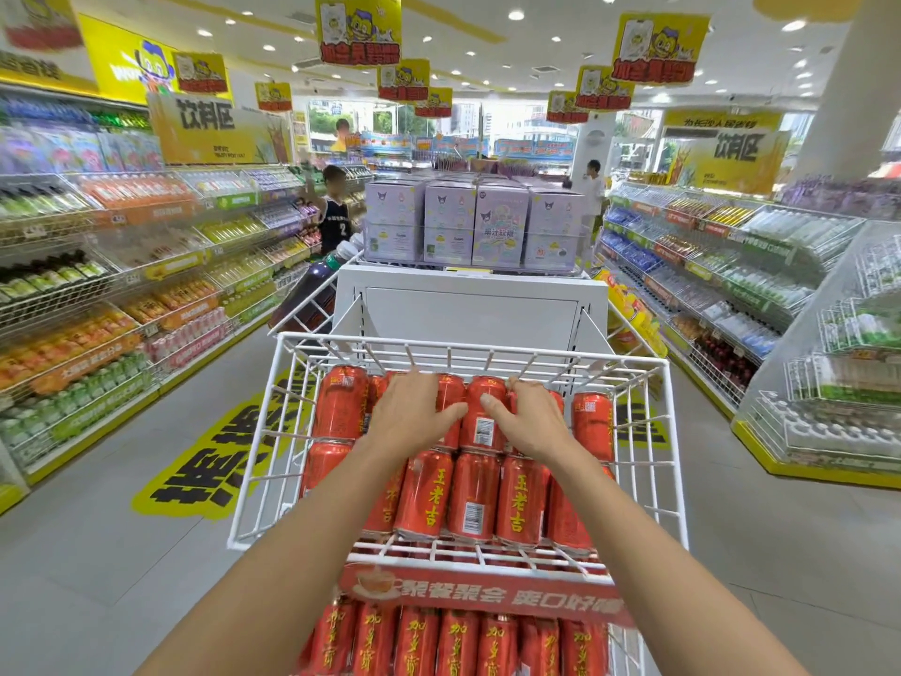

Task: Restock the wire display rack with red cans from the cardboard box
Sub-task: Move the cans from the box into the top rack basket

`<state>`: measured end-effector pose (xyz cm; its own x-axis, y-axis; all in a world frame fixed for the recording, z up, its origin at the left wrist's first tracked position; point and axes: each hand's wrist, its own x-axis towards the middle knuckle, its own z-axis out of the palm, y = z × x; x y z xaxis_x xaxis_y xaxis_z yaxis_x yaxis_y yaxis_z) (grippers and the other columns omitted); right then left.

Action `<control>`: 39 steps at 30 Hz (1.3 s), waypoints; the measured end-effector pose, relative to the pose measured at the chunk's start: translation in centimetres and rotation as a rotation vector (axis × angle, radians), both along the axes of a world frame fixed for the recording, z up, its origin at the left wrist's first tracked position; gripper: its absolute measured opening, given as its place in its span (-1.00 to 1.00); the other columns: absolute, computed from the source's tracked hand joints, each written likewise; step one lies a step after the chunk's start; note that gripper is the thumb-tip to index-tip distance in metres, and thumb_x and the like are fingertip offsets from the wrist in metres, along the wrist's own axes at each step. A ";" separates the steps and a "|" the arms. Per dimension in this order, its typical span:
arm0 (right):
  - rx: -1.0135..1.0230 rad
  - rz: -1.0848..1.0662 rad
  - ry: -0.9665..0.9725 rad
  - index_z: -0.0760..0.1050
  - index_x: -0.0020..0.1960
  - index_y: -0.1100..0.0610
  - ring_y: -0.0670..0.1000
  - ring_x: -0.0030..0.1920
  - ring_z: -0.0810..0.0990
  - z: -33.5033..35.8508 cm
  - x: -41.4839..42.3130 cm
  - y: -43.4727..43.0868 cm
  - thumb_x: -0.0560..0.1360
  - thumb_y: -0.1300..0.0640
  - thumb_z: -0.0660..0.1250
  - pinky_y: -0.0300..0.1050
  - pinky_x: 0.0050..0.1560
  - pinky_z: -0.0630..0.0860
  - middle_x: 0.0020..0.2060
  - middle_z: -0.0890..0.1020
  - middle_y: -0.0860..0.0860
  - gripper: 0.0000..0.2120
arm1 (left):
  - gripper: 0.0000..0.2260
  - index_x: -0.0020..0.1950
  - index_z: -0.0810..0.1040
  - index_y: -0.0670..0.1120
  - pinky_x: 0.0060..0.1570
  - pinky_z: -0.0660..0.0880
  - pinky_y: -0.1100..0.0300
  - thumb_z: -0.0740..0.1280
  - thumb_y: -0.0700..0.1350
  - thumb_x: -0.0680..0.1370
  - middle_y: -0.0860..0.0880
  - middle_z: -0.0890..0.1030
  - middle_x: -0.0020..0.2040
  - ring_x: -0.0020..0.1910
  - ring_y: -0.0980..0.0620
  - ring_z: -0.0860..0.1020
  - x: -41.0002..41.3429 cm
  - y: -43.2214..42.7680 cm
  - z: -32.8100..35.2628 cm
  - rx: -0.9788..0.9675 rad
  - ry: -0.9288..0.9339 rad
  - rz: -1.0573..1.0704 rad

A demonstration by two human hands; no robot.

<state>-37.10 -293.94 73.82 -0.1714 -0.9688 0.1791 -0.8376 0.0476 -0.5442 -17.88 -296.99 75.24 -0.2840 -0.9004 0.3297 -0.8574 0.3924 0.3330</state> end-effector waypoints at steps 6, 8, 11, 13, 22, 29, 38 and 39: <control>0.072 0.122 0.337 0.29 0.61 0.12 0.25 0.50 0.38 3.2 0.3 5.4 0.65 -0.33 0.12 0.23 0.48 0.38 0.48 0.43 0.20 -0.30 | -0.46 0.26 0.53 -0.14 0.27 0.49 -0.14 0.26 0.31 0.60 -0.20 0.56 0.27 0.31 -0.22 0.49 2.6 5.2 1.4 0.081 -0.371 -0.163; 0.066 0.155 0.428 0.26 0.63 0.10 0.24 0.52 0.36 4.1 0.5 7.7 0.66 -0.34 0.10 0.23 0.50 0.36 0.52 0.40 0.19 -0.29 | -0.42 0.38 0.48 -0.14 0.30 0.48 -0.15 0.24 0.31 0.61 -0.18 0.53 0.32 0.33 -0.21 0.48 3.2 7.3 1.6 0.095 -0.453 -0.213; 0.025 0.180 0.490 0.24 0.65 0.06 0.20 0.56 0.30 5.2 1.0 11.1 0.66 -0.32 0.11 0.16 0.55 0.29 0.56 0.36 0.16 -0.31 | -0.42 0.39 0.48 -0.13 0.28 0.49 -0.16 0.25 0.32 0.61 -0.15 0.55 0.32 0.31 -0.19 0.50 3.6 9.5 2.2 0.108 -0.477 -0.288; -0.001 0.169 0.530 0.25 0.64 0.05 0.17 0.59 0.26 5.6 1.0 14.0 0.65 -0.32 0.13 0.12 0.58 0.25 0.58 0.35 0.13 -0.32 | -0.40 0.44 0.47 -0.12 0.29 0.49 -0.14 0.25 0.31 0.62 -0.14 0.57 0.33 0.31 -0.16 0.52 3.5 11.3 2.7 0.096 -0.483 -0.357; 0.068 0.001 0.498 0.30 0.62 0.10 0.23 0.52 0.35 2.6 4.5 25.3 0.64 -0.29 0.20 0.14 0.48 0.34 0.52 0.40 0.19 -0.31 | -0.40 0.42 0.49 -0.15 0.27 0.47 -0.10 0.25 0.30 0.62 -0.16 0.60 0.27 0.27 -0.18 0.54 7.9 18.1 -0.8 0.015 -0.381 -0.617; 0.120 0.138 0.434 0.30 0.62 0.13 0.24 0.52 0.34 -5.9 15.3 26.2 0.66 -0.22 0.26 0.14 0.49 0.32 0.51 0.41 0.18 -0.34 | -0.50 0.30 0.55 -0.11 0.17 0.48 -0.09 0.29 0.27 0.61 -0.14 0.65 0.11 0.13 -0.19 0.57 17.4 20.7 -8.7 0.055 -0.342 -0.618; 0.297 0.271 0.303 0.36 0.57 0.18 0.23 0.45 0.42 -26.2 21.5 25.2 0.65 -0.16 0.29 0.11 0.44 0.39 0.42 0.50 0.17 -0.38 | -0.56 0.18 0.59 -0.16 0.02 0.45 -0.01 0.36 0.21 0.60 -0.15 0.64 -0.02 0.03 -0.21 0.59 24.1 21.4 -27.8 0.368 -0.234 -0.524; 0.350 0.280 0.280 0.36 0.57 0.17 0.22 0.46 0.41 -29.4 21.9 25.7 0.65 -0.16 0.29 0.12 0.44 0.40 0.43 0.49 0.16 -0.38 | -0.58 0.16 0.59 -0.16 -0.01 0.42 0.00 0.37 0.20 0.60 -0.14 0.63 -0.05 0.02 -0.21 0.59 24.4 22.1 -30.8 0.427 -0.236 -0.515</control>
<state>-15.22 -268.22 44.39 0.1102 -0.9808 -0.1612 -0.9552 -0.0597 -0.2898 6.54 -274.90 44.41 -0.7289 -0.6693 -0.1444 -0.6660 0.6441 0.3764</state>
